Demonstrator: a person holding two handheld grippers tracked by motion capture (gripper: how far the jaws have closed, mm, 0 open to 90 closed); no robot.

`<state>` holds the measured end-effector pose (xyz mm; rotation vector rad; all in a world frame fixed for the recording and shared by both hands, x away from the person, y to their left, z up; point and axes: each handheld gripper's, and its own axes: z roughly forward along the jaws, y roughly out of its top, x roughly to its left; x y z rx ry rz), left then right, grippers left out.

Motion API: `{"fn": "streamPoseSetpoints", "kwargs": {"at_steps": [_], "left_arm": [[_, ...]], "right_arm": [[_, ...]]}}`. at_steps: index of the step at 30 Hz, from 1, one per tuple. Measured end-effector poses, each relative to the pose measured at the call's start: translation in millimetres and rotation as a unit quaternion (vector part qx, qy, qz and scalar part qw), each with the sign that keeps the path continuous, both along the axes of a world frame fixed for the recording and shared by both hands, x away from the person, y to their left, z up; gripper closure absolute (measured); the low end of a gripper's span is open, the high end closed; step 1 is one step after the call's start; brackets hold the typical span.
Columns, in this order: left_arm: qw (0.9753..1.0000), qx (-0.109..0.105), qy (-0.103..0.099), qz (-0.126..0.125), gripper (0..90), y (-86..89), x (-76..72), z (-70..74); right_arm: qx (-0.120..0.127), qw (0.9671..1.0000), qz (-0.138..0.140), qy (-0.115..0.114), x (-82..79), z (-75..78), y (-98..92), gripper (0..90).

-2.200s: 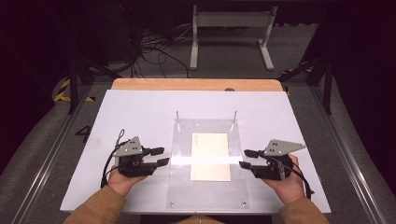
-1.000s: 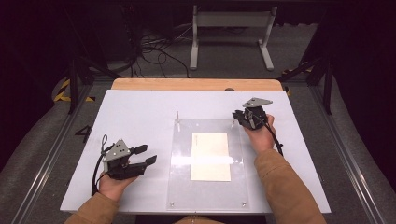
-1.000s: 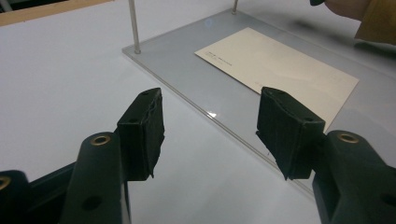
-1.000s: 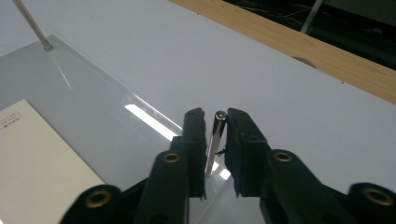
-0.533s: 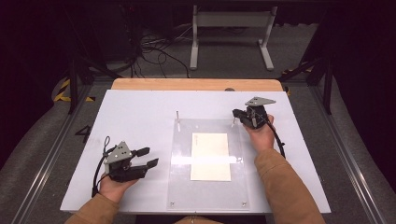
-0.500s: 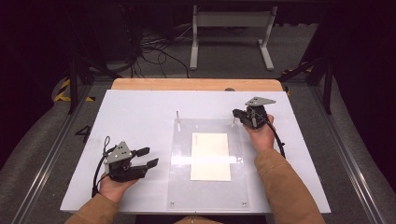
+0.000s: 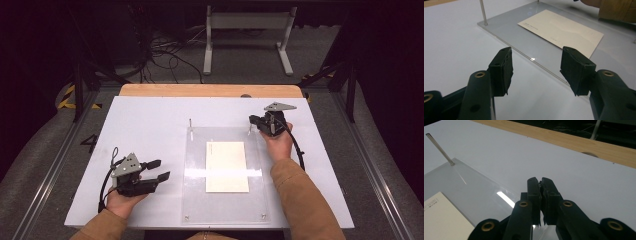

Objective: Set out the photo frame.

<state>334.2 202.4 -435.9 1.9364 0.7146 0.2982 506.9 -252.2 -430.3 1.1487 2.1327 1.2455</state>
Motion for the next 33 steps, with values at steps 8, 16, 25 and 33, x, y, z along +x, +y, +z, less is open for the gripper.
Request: {"fn": "streamPoseSetpoints", "kwargs": {"at_steps": [8, 16, 25, 33], "left_arm": [[1.0, 0.003, 0.002, -0.003, 43.3, -2.4, 0.2, -0.6], [0.9999, 0.01, -0.003, -0.003, 41.1, -3.9, -0.6, -1.0], [0.9985, 0.035, -0.033, -0.026, 33.9, -14.2, -6.1, -1.4], [0.9964, 0.049, -0.054, -0.045, 22.6, -23.4, -10.5, -2.1]], "right_arm": [[0.015, 0.9997, -0.005, 0.017, 6.8, 0.6, -1.3, 85.9], [0.024, 0.9993, -0.001, 0.027, 12.5, 0.6, -3.5, 85.9], [0.039, 0.9981, -0.003, 0.046, 21.0, 1.4, -4.6, 85.8], [0.045, 0.9977, -0.003, 0.051, 24.3, 0.9, -5.6, 85.8]]}}
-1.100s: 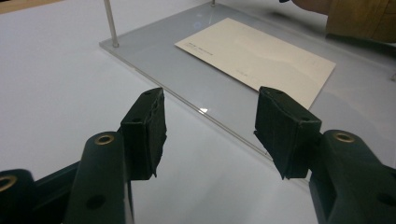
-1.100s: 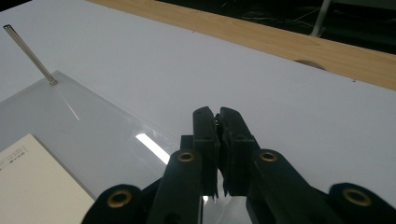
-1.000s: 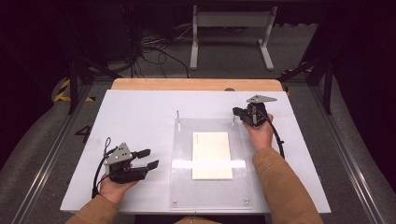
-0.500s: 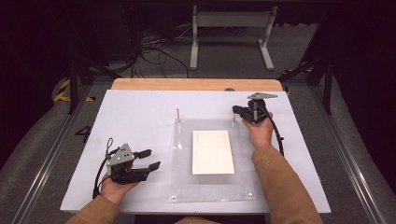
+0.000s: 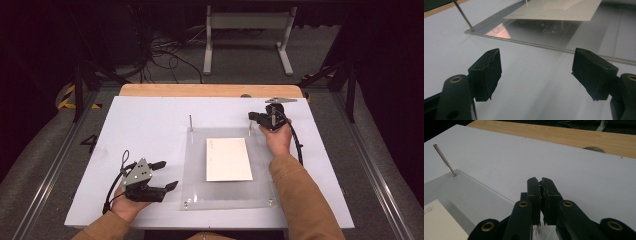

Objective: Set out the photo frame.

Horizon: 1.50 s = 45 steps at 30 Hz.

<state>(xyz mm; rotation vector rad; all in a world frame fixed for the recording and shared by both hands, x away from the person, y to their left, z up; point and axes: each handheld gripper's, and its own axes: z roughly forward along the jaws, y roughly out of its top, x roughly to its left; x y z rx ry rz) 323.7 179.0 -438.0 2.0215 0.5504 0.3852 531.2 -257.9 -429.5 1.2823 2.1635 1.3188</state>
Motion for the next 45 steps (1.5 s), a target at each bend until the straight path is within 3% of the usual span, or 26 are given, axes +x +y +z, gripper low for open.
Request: {"fn": "streamPoseSetpoints", "kwargs": {"at_steps": [8, 13, 16, 20, 24, 28, 33, 39, 45], "left_arm": [[0.9991, 0.023, -0.026, -0.024, 20.4, -12.3, -2.0, -2.9], [0.996, 0.053, -0.057, -0.043, 18.7, -24.5, -4.8, -5.4], [0.9948, 0.057, -0.067, -0.051, 18.4, -29.9, -4.2, -4.8], [0.9933, 0.053, -0.078, -0.067, 18.2, -38.5, -2.9, -4.7], [0.9918, 0.035, -0.09, -0.083, 18.4, -42.9, -2.1, -4.0], [0.9918, 0.023, -0.091, -0.086, 19.3, -46.2, 0.4, -3.7], [0.9911, 0.017, -0.098, -0.089, 27.5, -46.5, 1.5, -3.8], [0.9881, 0.002, -0.128, -0.085, 44.4, -44.5, -2.4, 1.1], [0.988, -0.011, -0.135, -0.075, 49.9, -43.3, -2.7, 5.5]], "right_arm": [[0.006, 0.9999, -0.007, 0.005, 1.8, -0.5, 0.6, 85.8], [0.013, 0.9998, -0.009, 0.009, 2.5, -1.1, -0.1, 85.8], [0.016, 0.9998, -0.009, 0.009, 2.8, -1.6, -0.5, 85.8], [0.015, 0.9998, -0.007, 0.009, 2.9, -1.4, -0.6, 85.7], [0.014, 0.9998, -0.005, 0.009, 3.3, -1.2, -0.6, 85.7], [0.017, 0.9998, -0.007, 0.01, 3.2, -1.5, -0.8, 85.7], [0.019, 0.9997, -0.006, 0.011, 3.3, -1.6, -1.2, 85.7], [0.025, 0.9996, -0.009, 0.012, 3.1, -2.3, -1.9, 85.5], [0.029, 0.9994, -0.009, 0.013, 3.5, -2.8, -2.5, 85.4]]}}
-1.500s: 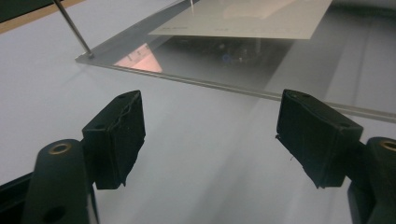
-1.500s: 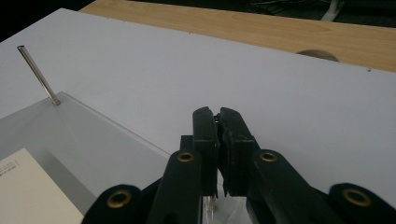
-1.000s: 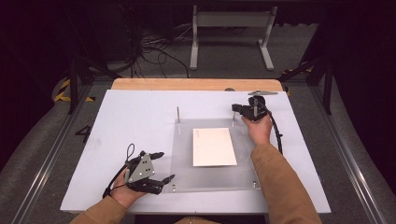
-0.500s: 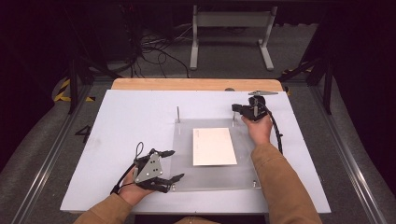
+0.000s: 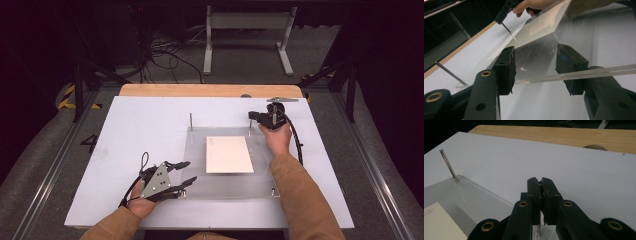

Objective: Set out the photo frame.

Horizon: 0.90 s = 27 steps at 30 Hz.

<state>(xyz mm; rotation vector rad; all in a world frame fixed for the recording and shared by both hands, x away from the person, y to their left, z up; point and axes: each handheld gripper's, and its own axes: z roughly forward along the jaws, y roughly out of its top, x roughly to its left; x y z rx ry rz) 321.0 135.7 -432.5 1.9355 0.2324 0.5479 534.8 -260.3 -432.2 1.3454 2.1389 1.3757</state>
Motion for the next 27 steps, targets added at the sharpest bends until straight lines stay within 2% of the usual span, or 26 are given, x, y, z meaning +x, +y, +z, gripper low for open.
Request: {"fn": "streamPoseSetpoints", "kwargs": {"at_steps": [6, 8, 10, 13, 15, 19, 20, 22, 27], "left_arm": [[0.9999, -0.01, 0.009, 0.008, 50.8, 1.9, 1.6, 2.6], [0.9999, -0.008, 0.008, 0.009, 50.8, 3.2, 2.8, 3.4], [0.9997, -0.013, 0.014, 0.011, 50.8, 4.9, 4.3, 4.4], [0.9997, -0.012, 0.016, 0.013, 50.8, 6.0, 5.8, 7.0], [0.9998, -0.011, 0.015, 0.012, 50.7, 6.2, 6.2, 7.3], [0.9997, -0.012, 0.018, 0.013, 50.8, 7.0, 7.5, 8.9], [0.9997, -0.012, 0.018, 0.013, 50.7, 7.0, 7.5, 8.9], [0.9995, -0.014, 0.021, 0.016, 50.6, 7.8, 8.4, 10.3], [0.9995, -0.015, 0.025, 0.016, 50.5, 9.1, 9.9, 12.2]], "right_arm": [[-0.006, 1.0, 0.0, -0.002, -1.7, 1.3, 0.7, 84.5], [-0.013, 0.9999, -0.01, 0.0, -4.1, 3.3, 3.0, 83.1], [-0.028, 0.9995, -0.013, -0.006, -6.9, 6.8, 5.6, 78.4], [-0.013, 0.9997, -0.015, -0.011, -11.3, 11.6, 4.0, 67.5], [-0.017, 0.9997, -0.012, -0.016, -14.2, 14.2, 3.4, 62.9], [-0.04, 0.9984, 0.002, -0.039, -27.2, 23.2, 1.8, 53.1], [-0.04, 0.9984, 0.002, -0.039, -27.2, 23.2, 1.8, 53.1], [-0.052, 0.9967, 0.008, -0.062, -37.6, 30.1, -1.8, 48.5], [-0.042, 0.9948, 0.021, -0.091, -66.1, 46.8, -13.2, 40.8]]}}
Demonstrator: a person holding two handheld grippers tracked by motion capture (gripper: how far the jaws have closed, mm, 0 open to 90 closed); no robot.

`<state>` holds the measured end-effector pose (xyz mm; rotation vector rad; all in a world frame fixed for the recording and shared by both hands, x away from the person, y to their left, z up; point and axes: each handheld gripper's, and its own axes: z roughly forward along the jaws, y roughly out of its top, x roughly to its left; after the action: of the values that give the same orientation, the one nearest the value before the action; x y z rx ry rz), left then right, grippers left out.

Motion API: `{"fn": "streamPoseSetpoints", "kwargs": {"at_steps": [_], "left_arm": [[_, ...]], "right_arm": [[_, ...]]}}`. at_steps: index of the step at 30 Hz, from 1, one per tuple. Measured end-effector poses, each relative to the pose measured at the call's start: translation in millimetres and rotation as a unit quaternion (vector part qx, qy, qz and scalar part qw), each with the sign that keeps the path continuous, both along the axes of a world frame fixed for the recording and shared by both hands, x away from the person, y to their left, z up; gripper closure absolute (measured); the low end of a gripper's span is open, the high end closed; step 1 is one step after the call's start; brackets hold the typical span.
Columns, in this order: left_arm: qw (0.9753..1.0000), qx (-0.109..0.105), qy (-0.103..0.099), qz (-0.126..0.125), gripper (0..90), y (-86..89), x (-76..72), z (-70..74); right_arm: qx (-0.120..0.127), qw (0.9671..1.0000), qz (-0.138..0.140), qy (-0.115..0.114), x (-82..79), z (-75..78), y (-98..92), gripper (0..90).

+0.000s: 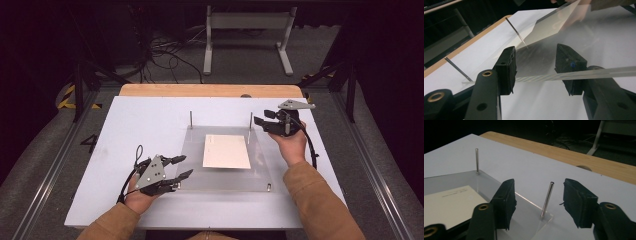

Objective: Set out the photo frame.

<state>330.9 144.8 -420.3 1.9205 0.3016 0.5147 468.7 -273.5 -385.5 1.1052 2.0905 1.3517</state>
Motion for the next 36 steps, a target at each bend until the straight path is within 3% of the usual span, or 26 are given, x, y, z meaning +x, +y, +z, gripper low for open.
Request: {"fn": "streamPoseSetpoints", "kwargs": {"at_steps": [7, 12, 16, 21, 24, 31, 33, 36], "left_arm": [[1.0, -0.006, 0.004, 0.001, 50.5, 1.2, 2.5, 2.8], [0.9999, -0.009, 0.004, 0.001, 50.4, 2.0, 4.3, 4.5], [0.9999, -0.011, 0.008, 0.003, 50.0, 2.9, 5.3, 5.6], [0.9999, -0.009, 0.007, 0.004, 49.3, 5.3, 7.2, 6.0], [0.9999, -0.007, 0.008, 0.004, 49.3, 5.3, 7.1, 6.3], [0.9999, -0.008, 0.01, 0.006, 49.3, 4.9, 6.7, 6.6], [0.9999, -0.009, 0.012, 0.007, 49.3, 4.6, 6.6, 6.8], [0.9998, -0.01, 0.013, 0.008, 49.2, 4.2, 6.3, 6.7]], "right_arm": [[-0.011, 0.9989, 0.031, -0.032, -40.2, 12.7, -18.1, 37.1], [-0.013, 0.9979, 0.047, -0.042, -63.0, 16.0, -28.2, 33.9], [-0.007, 0.9954, 0.089, -0.036, -79.1, 10.8, -34.1, 33.1], [-0.028, 0.992, 0.113, -0.048, -95.9, 3.7, -38.2, 31.6], [-0.023, 0.9902, 0.131, -0.043, -103.7, -2.0, -40.1, 29.3], [-0.069, 0.9797, 0.178, -0.061, -120.1, -16.0, -28.3, 21.1], [-0.067, 0.9744, 0.204, -0.069, -124.3, -18.4, -20.4, 17.7], [-0.069, 0.9695, 0.219, -0.085, -127.3, -17.8, -10.8, 14.9]]}}
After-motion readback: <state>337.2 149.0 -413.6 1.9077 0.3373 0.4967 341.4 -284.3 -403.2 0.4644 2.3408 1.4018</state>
